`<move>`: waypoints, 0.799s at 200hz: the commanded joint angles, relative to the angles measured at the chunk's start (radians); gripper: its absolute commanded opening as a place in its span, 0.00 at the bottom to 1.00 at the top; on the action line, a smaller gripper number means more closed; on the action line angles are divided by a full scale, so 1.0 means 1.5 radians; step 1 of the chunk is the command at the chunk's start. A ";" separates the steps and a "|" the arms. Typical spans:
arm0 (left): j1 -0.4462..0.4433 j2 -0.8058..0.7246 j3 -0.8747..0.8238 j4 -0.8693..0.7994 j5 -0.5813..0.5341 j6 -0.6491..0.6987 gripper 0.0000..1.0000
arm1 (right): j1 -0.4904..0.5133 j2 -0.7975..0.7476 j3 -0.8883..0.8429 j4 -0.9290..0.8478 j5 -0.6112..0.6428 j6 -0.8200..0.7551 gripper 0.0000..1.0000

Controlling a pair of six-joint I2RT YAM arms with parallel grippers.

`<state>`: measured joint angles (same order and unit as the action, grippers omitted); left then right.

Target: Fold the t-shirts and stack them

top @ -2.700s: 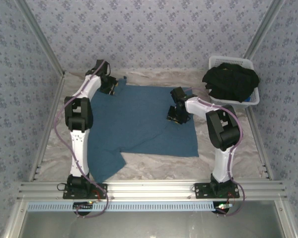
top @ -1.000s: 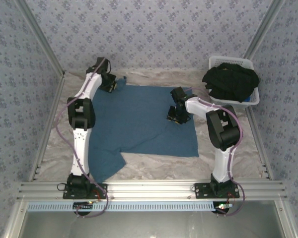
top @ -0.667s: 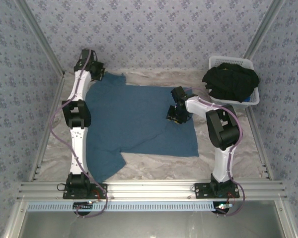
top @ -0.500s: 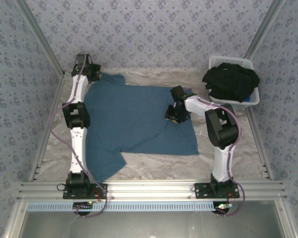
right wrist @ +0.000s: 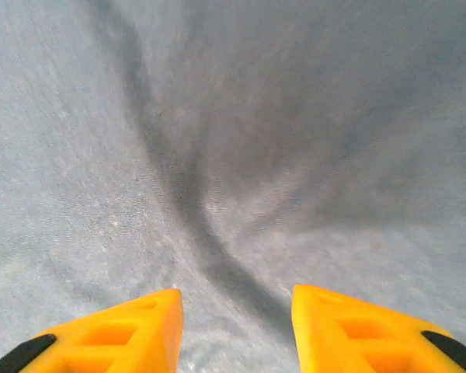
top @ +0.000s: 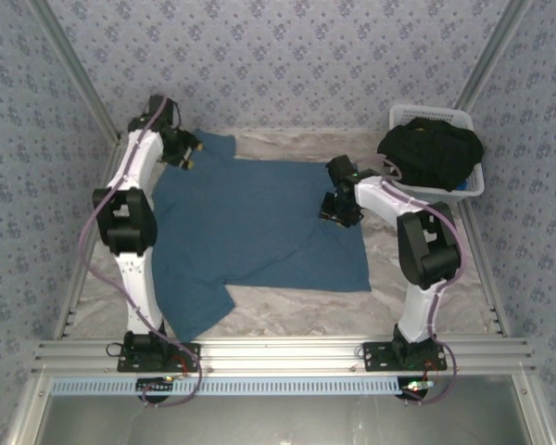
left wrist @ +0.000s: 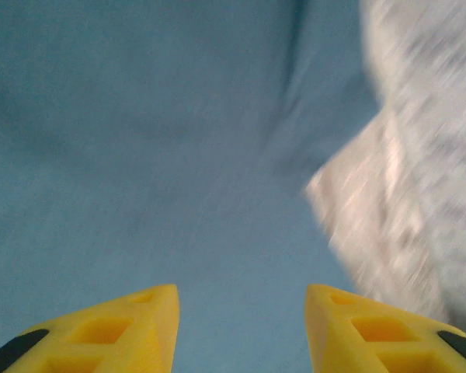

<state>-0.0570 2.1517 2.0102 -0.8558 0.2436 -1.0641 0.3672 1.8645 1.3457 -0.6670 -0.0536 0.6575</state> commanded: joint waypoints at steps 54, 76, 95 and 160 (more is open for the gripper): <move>0.009 -0.013 -0.240 0.026 0.051 0.066 0.38 | -0.011 0.157 0.152 -0.014 -0.026 -0.001 0.42; 0.007 0.043 -0.218 0.022 0.081 0.085 0.35 | -0.030 0.208 0.191 -0.050 -0.024 0.026 0.41; 0.004 0.089 -0.184 0.041 0.085 0.096 0.35 | -0.053 0.238 0.216 -0.065 -0.034 0.038 0.40; -0.003 0.235 0.089 0.041 0.115 0.103 0.39 | -0.128 0.355 0.375 -0.078 -0.087 0.003 0.42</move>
<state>-0.0536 2.4042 2.0079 -0.7658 0.4168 -0.9436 0.2092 2.2871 1.8320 -0.7349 -0.1684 0.6933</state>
